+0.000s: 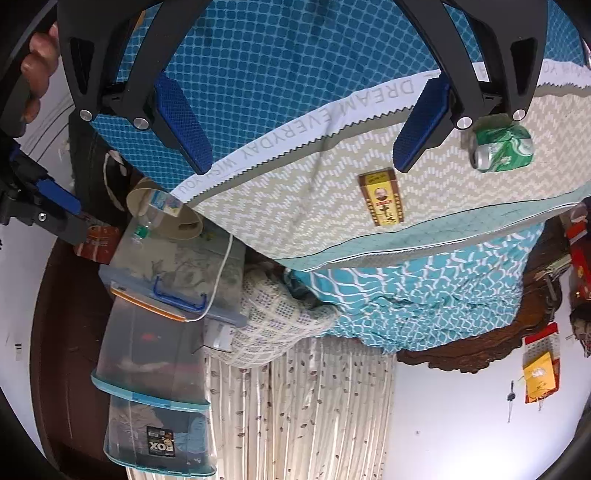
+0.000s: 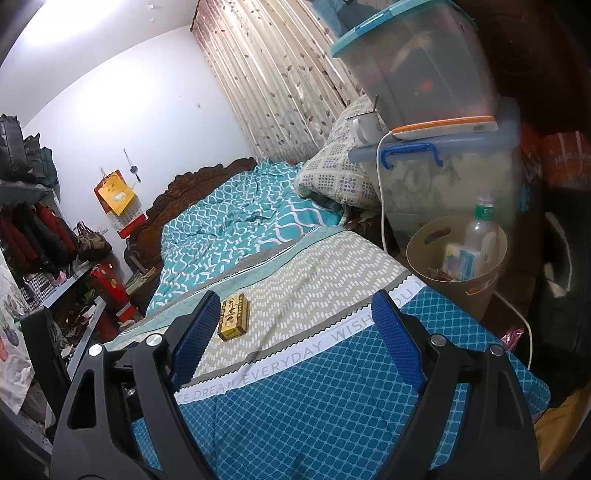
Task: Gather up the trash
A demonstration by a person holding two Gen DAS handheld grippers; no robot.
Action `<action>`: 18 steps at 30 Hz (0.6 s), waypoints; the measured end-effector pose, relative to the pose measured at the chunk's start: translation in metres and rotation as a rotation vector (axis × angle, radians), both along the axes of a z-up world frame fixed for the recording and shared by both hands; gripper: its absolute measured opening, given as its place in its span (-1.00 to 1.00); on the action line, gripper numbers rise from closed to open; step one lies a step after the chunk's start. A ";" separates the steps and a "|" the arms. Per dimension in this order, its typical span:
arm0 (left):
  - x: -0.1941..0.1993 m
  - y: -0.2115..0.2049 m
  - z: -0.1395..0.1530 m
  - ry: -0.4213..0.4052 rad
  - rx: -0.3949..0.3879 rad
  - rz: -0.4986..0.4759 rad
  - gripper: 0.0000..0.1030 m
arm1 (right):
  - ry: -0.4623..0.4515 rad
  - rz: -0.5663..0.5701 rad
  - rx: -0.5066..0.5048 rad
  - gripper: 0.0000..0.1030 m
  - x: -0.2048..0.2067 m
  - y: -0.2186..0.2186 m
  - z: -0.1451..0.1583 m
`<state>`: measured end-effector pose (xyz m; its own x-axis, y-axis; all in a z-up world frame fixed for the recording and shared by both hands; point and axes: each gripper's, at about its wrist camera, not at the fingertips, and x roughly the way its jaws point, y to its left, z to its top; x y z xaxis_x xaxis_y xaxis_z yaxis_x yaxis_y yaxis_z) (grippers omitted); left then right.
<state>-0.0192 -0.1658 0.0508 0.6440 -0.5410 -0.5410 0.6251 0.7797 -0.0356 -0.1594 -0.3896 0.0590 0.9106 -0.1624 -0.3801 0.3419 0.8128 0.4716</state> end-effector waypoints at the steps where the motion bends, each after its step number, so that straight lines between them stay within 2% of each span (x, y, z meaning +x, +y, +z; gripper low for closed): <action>1: 0.000 0.001 0.000 0.001 0.003 0.004 0.83 | -0.001 0.000 0.001 0.62 0.000 0.000 0.000; 18: 0.009 0.007 -0.004 -0.016 0.074 0.076 0.83 | -0.008 -0.004 0.028 0.63 0.003 0.003 -0.002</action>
<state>-0.0104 -0.1589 0.0471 0.6905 -0.4492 -0.5670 0.5643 0.8249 0.0338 -0.1563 -0.3869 0.0575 0.9129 -0.1555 -0.3774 0.3412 0.7981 0.4966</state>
